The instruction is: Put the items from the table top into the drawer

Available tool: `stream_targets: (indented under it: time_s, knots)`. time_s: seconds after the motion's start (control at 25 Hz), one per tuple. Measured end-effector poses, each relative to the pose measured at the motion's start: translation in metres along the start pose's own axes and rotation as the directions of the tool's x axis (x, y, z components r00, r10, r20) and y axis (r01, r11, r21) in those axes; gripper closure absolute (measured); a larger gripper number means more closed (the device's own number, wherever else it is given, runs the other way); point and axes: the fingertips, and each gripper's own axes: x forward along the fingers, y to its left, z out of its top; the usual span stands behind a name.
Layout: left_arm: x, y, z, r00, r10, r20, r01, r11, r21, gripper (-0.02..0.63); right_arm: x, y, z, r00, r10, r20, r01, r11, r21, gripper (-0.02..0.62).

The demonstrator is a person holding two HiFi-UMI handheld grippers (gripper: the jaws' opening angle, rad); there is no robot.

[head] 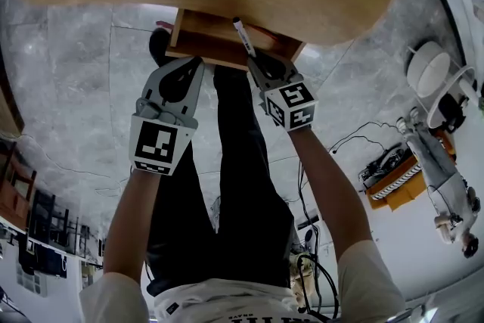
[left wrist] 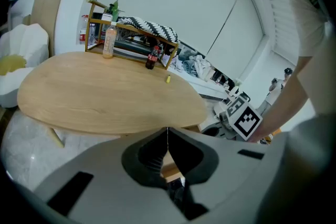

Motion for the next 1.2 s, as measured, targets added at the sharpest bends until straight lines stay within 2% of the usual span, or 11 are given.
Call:
stream_targets:
  time_s: [0.12,0.36,0.68,0.76,1.2]
  knots:
    - [-0.001,0.0,-0.005,1.0,-0.004,-0.007,0.004,1.0,0.0,0.584,0.009,0.003,-0.015,0.998,0.025,-0.05,-0.025,1.0,-0.002,0.515]
    - [-0.002,0.01,-0.014,1.0,0.0,-0.008,0.0,1.0,-0.013,0.584,0.033,-0.011,-0.024,0.99,-0.022,-0.141,0.026,0.999,0.028,0.515]
    - [-0.004,0.012,-0.016,1.0,0.002,-0.004,-0.002,1.0,-0.014,0.584,0.054,-0.024,-0.032,0.965,-0.075,-0.251,0.075,0.997,-0.009,0.493]
    - [-0.002,0.012,-0.015,1.0,0.005,0.001,-0.005,1.0,-0.014,0.584,0.054,-0.026,-0.03,0.967,-0.076,-0.242,0.073,0.997,-0.022,0.474]
    - [-0.003,0.0,-0.011,1.0,0.006,0.011,-0.006,1.0,-0.014,0.584,0.022,-0.016,-0.009,0.993,-0.062,-0.096,0.06,0.998,-0.022,0.478]
